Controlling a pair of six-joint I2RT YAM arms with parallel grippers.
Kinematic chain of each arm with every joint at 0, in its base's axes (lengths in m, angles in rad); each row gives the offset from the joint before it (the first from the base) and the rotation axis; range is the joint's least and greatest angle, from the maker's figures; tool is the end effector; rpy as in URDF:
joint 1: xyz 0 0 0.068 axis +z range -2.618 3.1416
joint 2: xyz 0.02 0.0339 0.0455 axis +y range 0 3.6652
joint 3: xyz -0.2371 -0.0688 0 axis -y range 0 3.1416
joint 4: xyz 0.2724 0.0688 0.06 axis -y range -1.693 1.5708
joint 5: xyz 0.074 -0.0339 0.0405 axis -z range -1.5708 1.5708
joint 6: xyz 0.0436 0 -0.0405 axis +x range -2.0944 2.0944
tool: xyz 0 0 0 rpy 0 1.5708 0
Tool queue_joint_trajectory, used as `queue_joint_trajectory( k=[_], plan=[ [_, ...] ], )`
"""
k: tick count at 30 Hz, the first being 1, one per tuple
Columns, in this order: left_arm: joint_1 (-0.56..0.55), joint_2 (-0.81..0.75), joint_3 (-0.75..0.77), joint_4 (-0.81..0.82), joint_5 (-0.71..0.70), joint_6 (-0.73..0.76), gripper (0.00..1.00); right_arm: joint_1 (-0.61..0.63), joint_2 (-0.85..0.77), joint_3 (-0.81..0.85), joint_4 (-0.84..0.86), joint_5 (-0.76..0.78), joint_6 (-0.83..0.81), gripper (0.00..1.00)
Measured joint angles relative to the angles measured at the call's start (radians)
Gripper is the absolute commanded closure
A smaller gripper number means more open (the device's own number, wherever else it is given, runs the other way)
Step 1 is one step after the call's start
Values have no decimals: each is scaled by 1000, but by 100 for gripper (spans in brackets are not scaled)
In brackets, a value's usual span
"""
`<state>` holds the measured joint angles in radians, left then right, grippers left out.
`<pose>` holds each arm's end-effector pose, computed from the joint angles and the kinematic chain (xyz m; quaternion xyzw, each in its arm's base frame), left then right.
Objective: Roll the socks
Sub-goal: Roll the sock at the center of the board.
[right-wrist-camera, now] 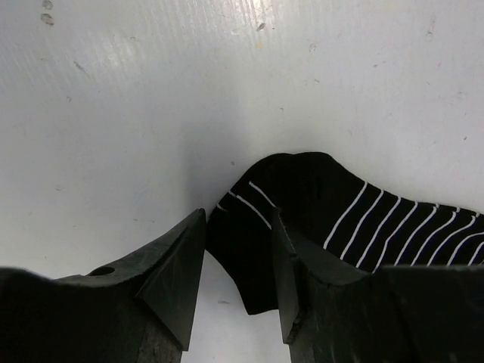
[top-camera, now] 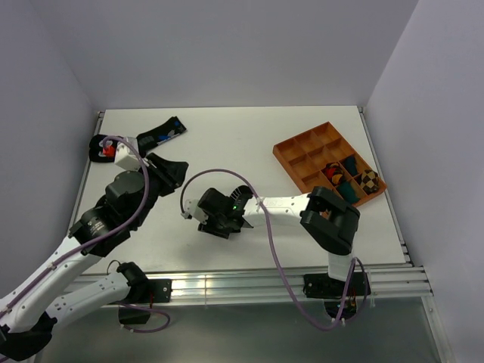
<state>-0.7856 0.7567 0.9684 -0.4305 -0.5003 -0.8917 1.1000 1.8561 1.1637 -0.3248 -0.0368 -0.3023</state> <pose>0.1639 -0.1344 0.3678 -0.1947 0.7465 -0.3218 0.5488 0.1784 0.3541 0.1133 -0.6243 0.7316 0.1224 0.2449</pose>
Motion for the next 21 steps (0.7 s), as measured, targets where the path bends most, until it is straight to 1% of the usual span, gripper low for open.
queue_joint_trajectory(
  k=[7, 12, 21],
  plan=[
    [13, 14, 9, -3, 15, 18, 53, 0, 2, 2, -20, 20, 11, 58],
    [26, 29, 9, -9, 33, 19, 53, 0, 2, 16, -66, 38, 18, 57],
    [45, 47, 10, -9, 63, 23, 53, 0, 2, 24, -100, 44, 31, 57]
  ],
)
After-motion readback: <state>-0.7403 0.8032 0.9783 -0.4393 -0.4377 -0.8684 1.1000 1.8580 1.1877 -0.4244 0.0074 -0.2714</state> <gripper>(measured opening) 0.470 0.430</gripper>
